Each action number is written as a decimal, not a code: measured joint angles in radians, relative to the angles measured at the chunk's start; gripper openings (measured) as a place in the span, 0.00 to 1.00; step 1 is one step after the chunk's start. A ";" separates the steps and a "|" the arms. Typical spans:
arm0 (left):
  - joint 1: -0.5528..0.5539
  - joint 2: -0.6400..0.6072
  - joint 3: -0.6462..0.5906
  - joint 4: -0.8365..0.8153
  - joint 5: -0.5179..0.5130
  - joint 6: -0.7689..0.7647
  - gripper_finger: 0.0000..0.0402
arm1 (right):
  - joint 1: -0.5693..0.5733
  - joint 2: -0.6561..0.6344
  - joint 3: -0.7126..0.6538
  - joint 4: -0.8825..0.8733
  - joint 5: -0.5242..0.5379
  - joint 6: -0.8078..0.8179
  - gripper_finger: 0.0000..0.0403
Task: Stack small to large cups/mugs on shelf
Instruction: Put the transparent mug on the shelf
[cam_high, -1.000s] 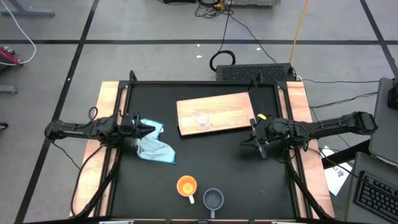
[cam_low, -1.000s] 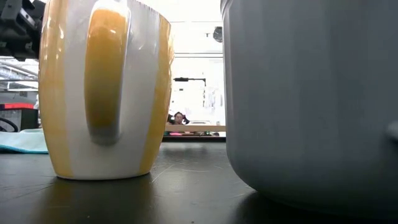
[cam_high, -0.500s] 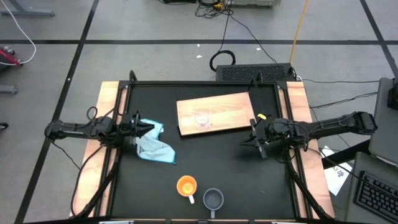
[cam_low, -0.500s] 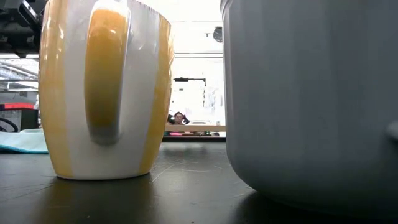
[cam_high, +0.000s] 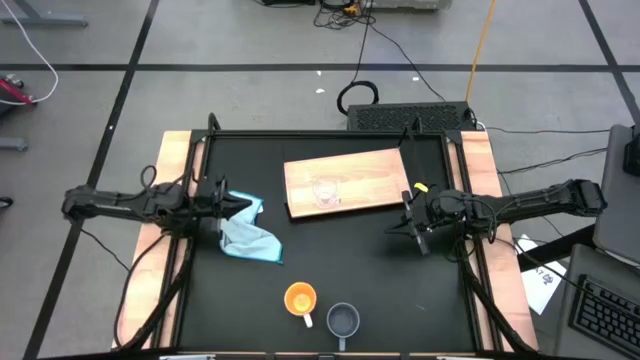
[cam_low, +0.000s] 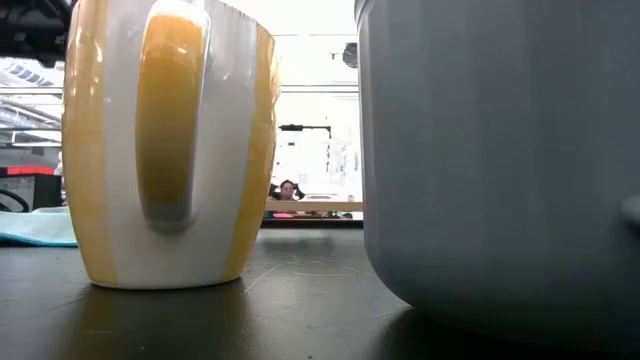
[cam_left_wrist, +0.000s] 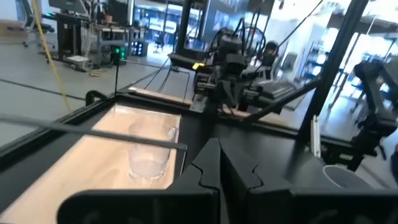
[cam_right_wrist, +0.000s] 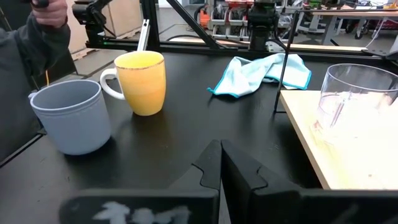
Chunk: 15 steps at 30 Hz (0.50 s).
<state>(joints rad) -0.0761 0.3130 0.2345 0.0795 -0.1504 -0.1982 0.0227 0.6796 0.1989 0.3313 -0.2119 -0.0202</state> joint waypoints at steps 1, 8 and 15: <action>0.001 0.035 0.024 0.000 -0.010 0.007 0.00 | 0.000 0.000 0.000 0.000 0.000 -0.002 0.00; 0.074 0.327 0.242 -0.071 -0.008 0.038 0.00 | 0.000 0.000 0.000 0.000 0.000 -0.003 0.00; 0.188 0.631 0.483 -0.180 0.106 0.039 0.00 | 0.000 0.000 0.000 -0.006 0.000 0.001 0.00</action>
<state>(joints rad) 0.1116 0.9444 0.7177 -0.1004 -0.0446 -0.1594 0.0227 0.6796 0.1989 0.3251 -0.2115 -0.0196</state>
